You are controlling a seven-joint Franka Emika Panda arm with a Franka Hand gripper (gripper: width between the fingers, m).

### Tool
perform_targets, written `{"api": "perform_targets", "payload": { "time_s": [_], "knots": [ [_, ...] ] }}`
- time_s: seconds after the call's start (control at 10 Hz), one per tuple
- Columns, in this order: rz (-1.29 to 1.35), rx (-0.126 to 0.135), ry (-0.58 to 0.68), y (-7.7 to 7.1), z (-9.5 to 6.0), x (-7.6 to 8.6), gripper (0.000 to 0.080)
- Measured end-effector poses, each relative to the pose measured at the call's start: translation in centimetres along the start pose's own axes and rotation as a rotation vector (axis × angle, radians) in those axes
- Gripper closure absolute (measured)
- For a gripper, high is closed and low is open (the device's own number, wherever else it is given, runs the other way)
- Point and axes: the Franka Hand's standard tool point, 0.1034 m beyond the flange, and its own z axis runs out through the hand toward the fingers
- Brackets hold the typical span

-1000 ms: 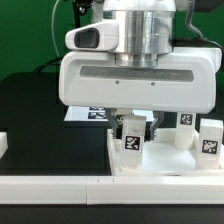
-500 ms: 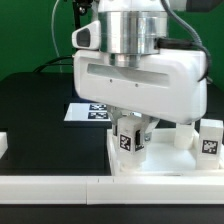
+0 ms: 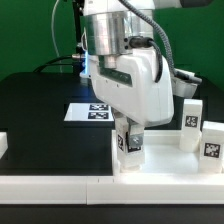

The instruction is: Assemble square table

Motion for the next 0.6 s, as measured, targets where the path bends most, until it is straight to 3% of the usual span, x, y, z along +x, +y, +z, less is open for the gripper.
{"api": "perform_targets", "payload": {
  "time_s": [0.1,0.2,0.3,0.6],
  "knots": [
    [-0.128,-0.026,0.026,-0.15,0.0,-0.59,0.0339],
    [-0.299,-0.052,0.014,-0.34,-0.28,-1.28,0.0339],
    [-0.462,-0.053,0.005,-0.58,-0.71,-1.44,0.0195],
    [-0.722,-0.06,0.0,-0.45,-0.92,-1.17,0.0152]
  ]
}}
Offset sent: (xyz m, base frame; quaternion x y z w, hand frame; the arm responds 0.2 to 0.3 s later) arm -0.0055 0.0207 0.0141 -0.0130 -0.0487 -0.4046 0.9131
